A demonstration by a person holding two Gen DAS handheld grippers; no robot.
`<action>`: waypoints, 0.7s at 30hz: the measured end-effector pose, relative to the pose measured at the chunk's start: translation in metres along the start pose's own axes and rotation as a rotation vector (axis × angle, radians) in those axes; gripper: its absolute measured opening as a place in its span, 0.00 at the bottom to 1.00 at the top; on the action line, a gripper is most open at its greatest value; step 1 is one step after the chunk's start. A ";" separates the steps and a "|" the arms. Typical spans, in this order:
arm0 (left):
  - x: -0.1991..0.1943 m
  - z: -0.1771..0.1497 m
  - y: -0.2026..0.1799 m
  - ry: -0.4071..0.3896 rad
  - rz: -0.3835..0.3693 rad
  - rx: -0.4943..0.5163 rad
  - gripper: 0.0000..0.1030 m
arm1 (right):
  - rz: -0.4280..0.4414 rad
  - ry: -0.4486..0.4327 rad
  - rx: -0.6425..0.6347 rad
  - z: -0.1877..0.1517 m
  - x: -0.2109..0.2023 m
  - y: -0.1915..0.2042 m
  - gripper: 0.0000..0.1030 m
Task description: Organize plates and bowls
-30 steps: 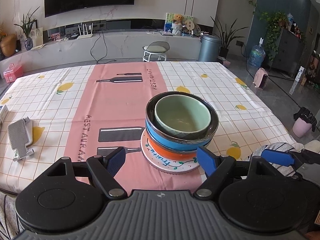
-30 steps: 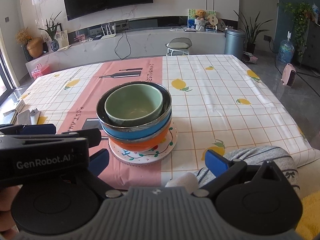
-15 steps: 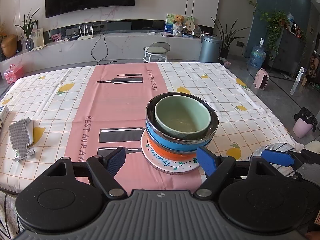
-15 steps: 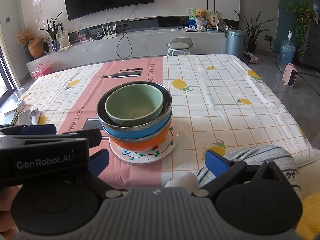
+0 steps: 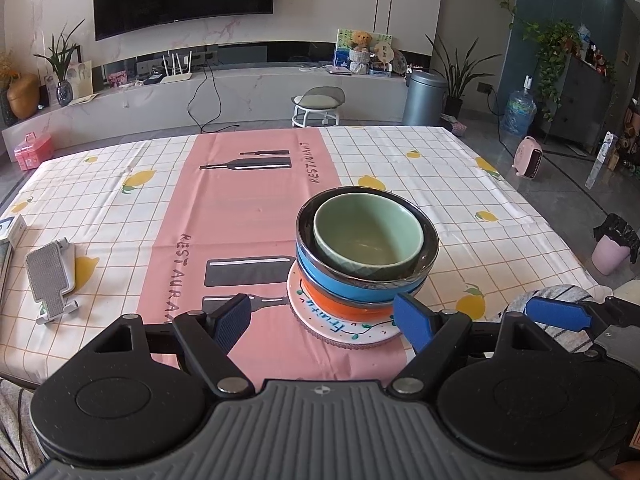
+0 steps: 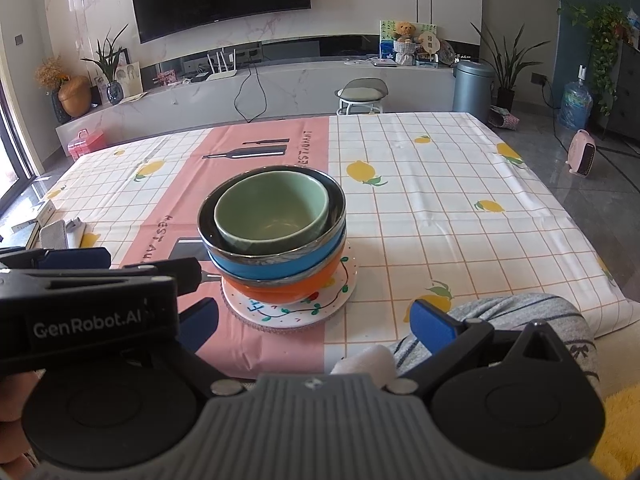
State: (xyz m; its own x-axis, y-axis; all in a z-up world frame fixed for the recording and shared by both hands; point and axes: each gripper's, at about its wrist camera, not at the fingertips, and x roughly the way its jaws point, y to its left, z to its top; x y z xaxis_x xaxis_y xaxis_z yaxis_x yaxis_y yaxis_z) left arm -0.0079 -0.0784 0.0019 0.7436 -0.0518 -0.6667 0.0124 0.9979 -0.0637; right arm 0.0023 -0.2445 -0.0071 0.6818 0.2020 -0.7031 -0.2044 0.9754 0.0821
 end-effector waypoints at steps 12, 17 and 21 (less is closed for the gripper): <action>0.002 0.000 -0.001 0.010 0.010 -0.004 0.92 | -0.001 0.003 -0.001 0.000 0.000 -0.001 0.97; 0.002 0.000 -0.001 0.010 0.010 -0.003 0.92 | 0.000 0.003 -0.002 0.000 0.000 -0.001 0.97; 0.002 0.000 -0.001 0.010 0.009 -0.004 0.92 | 0.000 0.003 -0.003 -0.001 0.001 -0.001 0.97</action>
State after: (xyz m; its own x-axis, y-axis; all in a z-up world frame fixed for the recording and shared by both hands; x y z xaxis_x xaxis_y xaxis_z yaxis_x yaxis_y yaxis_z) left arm -0.0068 -0.0797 0.0005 0.7372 -0.0432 -0.6743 0.0030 0.9981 -0.0607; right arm 0.0027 -0.2450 -0.0083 0.6795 0.2017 -0.7054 -0.2066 0.9752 0.0797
